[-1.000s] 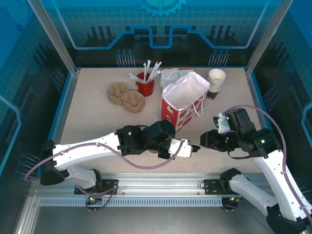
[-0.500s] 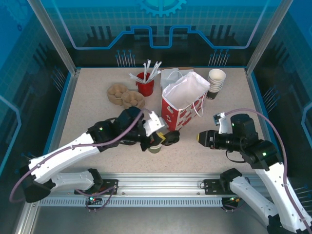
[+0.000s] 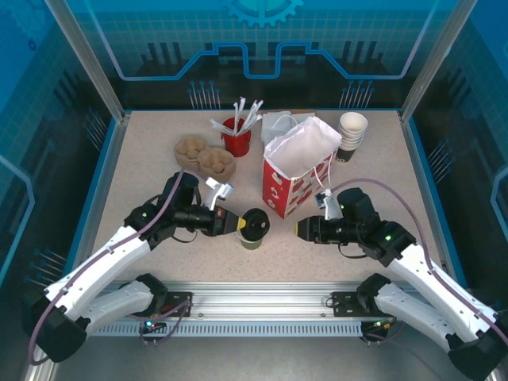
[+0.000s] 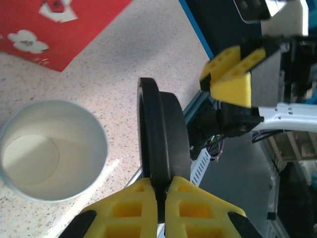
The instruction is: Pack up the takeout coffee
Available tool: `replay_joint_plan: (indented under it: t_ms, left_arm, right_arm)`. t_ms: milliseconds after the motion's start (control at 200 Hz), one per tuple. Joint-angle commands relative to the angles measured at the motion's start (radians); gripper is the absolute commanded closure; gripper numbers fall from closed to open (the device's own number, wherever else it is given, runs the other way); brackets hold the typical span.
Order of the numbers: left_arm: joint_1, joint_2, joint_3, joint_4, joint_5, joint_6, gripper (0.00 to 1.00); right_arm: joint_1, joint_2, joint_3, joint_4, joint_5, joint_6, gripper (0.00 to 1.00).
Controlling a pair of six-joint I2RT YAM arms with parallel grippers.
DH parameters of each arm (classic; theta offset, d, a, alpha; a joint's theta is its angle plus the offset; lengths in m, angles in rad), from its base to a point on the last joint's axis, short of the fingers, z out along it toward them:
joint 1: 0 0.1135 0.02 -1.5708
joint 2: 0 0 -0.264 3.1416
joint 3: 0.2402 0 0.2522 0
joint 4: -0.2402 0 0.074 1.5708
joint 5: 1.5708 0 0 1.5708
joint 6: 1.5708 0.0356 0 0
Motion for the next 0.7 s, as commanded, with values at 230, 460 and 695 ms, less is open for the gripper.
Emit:
replay_joint_plan:
  t_ms: [230, 460, 695]
  left_arm:
    - [0.090, 0.027, -0.085, 0.111, 0.125, -0.145, 0.93]
    - [0.134, 0.052, -0.119, 0.145, 0.160, -0.175, 0.94]
    - [0.187, 0.084, -0.138, 0.148, 0.197, -0.175, 0.94]
  right_arm:
    - [0.131, 0.093, -0.124, 0.312, 0.105, 0.127, 0.73]
    - [0.176, 0.180, -0.138, 0.419, 0.138, 0.128, 0.72]
    - [0.178, 0.214, -0.131, 0.460, 0.136, 0.121, 0.67]
